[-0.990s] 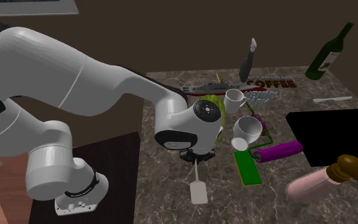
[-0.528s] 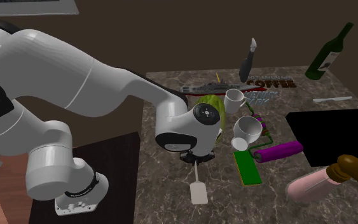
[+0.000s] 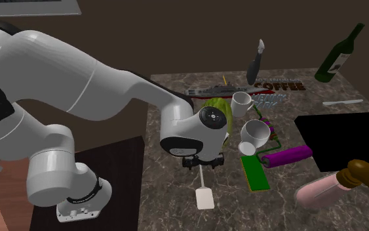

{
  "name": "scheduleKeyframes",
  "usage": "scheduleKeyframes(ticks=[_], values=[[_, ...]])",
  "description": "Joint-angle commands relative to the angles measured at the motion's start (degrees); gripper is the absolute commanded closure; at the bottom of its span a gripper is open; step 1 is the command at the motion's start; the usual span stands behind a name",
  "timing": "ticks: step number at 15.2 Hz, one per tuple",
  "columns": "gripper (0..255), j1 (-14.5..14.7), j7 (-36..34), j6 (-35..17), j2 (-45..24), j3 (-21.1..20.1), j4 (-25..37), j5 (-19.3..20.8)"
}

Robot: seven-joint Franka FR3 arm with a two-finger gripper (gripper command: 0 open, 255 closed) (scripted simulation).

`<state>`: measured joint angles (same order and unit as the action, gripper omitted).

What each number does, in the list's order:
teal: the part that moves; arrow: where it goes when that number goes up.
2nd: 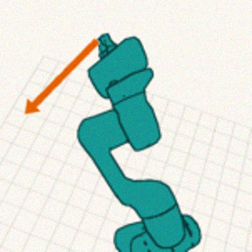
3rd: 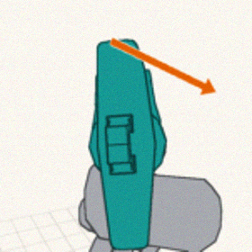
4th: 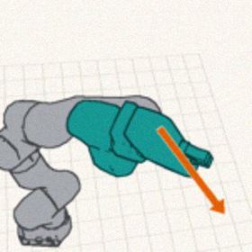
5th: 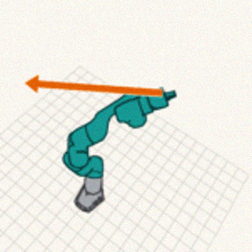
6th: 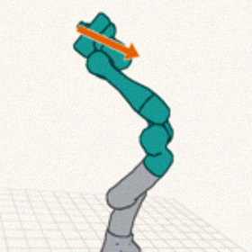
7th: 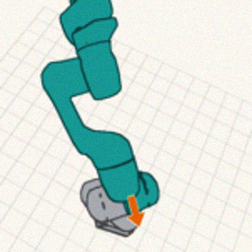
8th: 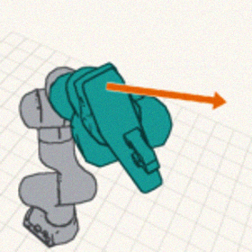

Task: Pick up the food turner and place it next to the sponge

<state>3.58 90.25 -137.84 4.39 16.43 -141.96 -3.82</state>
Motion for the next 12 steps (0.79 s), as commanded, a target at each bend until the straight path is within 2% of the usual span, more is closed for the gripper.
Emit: scheduleKeyframes(ticks=[1,4,12], values=[[0,-0.14,-0.54,2.06,1.51,-0.01,0.63,0.75],[0,-0.51,-1.71,7.83,5.25,-0.15,2.82,2.37],[0,-0.54,-1.70,7.83,5.25,-0.17,2.82,2.36]])
